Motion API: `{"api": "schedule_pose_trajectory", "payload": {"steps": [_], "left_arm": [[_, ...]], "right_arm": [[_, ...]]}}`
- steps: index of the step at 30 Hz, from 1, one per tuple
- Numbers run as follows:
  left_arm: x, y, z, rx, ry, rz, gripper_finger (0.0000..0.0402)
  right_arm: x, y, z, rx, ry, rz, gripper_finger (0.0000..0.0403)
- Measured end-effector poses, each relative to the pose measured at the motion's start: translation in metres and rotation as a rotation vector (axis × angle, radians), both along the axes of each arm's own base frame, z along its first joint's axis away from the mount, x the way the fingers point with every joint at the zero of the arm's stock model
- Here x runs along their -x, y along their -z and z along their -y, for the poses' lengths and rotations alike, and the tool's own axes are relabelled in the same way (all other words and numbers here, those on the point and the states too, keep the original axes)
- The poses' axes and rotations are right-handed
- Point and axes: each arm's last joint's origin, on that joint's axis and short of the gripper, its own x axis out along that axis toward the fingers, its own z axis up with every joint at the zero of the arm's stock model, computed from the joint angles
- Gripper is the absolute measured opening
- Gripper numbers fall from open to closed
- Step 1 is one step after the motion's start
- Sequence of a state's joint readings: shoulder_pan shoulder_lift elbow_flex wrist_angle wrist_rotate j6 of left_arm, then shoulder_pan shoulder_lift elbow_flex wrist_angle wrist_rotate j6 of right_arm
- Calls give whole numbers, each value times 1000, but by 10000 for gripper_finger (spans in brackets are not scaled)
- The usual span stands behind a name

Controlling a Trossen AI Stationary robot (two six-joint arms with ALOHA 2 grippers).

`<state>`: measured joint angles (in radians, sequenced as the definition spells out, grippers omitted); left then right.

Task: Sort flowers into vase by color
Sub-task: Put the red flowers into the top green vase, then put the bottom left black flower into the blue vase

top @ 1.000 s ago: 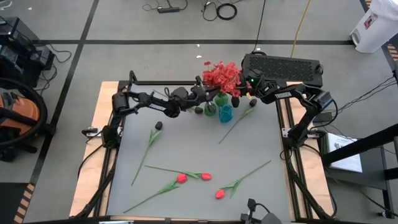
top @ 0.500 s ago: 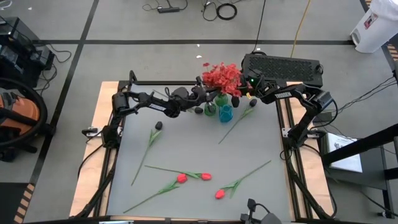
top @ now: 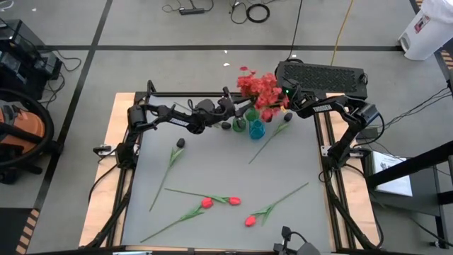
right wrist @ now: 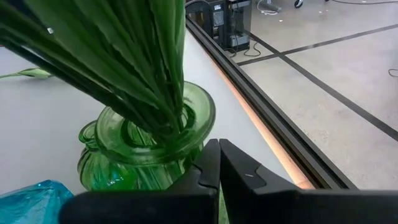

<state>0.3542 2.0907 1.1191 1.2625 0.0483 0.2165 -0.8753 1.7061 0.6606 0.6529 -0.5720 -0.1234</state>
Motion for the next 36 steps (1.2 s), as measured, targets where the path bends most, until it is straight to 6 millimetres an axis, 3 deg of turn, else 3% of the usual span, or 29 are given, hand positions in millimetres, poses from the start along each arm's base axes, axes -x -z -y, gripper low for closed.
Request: {"api": "schedule_pose_trajectory", "payload": {"steps": [21,36], "left_arm": [[1,-6,0,-7,-4,-5,104],[15,-46,9,8,-9,-243,104]], "right_arm": [[1,2,1,-7,51,-26,0],[11,4,10,12,148,-72,0]]}}
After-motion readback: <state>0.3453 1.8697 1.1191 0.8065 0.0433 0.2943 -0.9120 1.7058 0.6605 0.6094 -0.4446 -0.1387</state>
